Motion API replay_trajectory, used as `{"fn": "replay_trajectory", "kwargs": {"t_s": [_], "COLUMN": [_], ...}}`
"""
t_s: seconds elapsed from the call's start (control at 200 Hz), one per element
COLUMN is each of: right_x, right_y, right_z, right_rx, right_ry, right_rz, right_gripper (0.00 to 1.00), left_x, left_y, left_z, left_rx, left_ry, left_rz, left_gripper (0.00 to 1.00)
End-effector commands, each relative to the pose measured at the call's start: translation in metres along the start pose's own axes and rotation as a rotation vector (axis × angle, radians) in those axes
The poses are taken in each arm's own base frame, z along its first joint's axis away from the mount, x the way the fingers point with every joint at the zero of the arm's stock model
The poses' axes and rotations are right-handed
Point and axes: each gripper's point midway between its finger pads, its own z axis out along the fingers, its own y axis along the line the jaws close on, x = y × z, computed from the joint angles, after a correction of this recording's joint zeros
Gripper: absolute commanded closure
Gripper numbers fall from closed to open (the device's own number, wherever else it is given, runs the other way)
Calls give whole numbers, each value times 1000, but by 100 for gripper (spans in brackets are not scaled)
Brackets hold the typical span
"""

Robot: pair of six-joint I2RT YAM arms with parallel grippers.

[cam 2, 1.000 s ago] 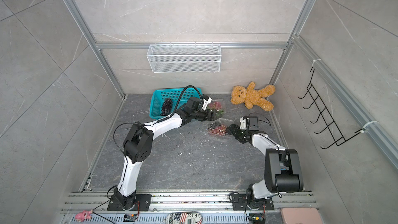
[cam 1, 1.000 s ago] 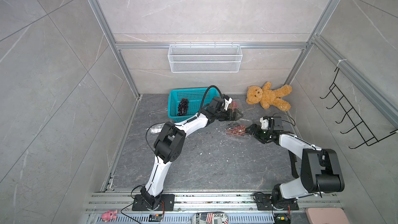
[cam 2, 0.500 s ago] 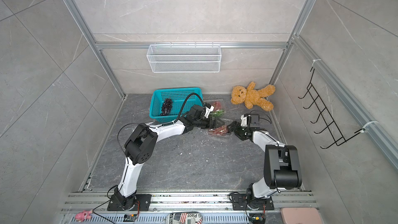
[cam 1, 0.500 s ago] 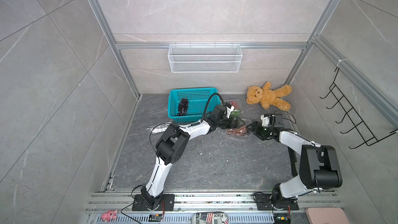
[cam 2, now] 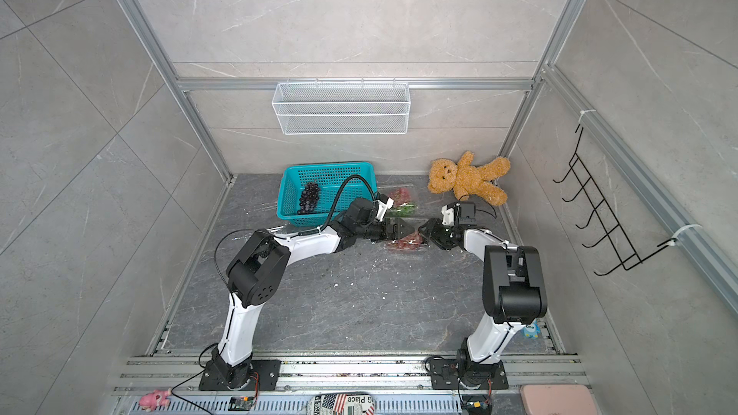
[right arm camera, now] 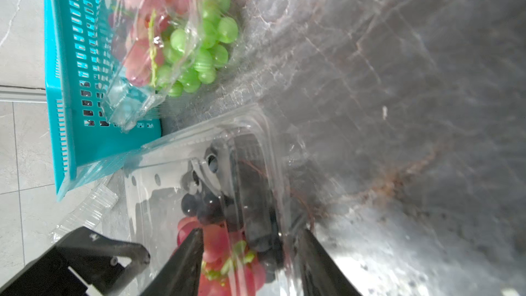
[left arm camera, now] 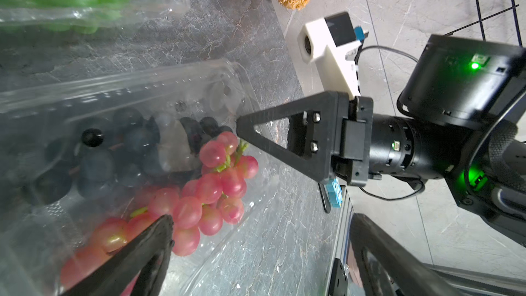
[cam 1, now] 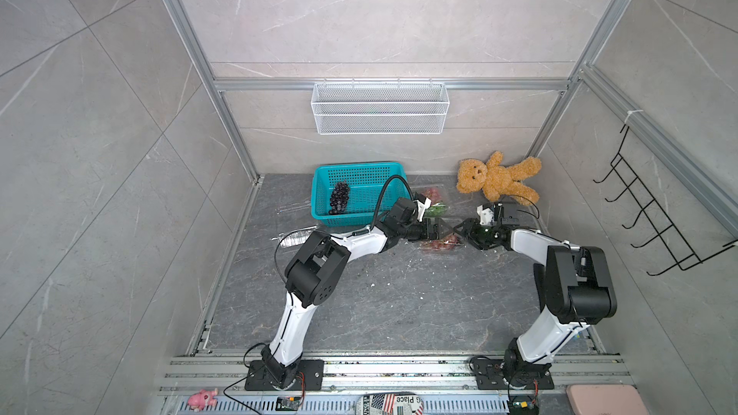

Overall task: Pack grapes into containers
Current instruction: Close the packing box at the center of the board.

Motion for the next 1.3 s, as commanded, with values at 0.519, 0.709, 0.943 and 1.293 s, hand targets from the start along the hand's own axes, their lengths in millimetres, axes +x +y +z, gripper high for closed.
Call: {"fn": "replay_trajectory", "kwargs": {"t_s": [0.519, 0.709, 0.943, 1.293], "right_x": [5, 13, 39, 50], "right_y": [35, 29, 8, -3], "right_z": [2, -32, -39, -32], "right_rx": [-80, -144, -229, -279], "right_ry": [29, -31, -46, -52], "right_rz": [-65, -1, 103, 170], "right_gripper": [31, 28, 39, 53], "left_x": [-3, -1, -1, 1], "left_y": [-3, -2, -2, 1], "left_z": [-11, -11, -12, -14], "left_rx": [-53, -57, -64, -78], "left_ry": [-15, -10, -10, -6], "left_rz": [-22, -23, -14, -14], "left_gripper": [1, 0, 1, 1]}}
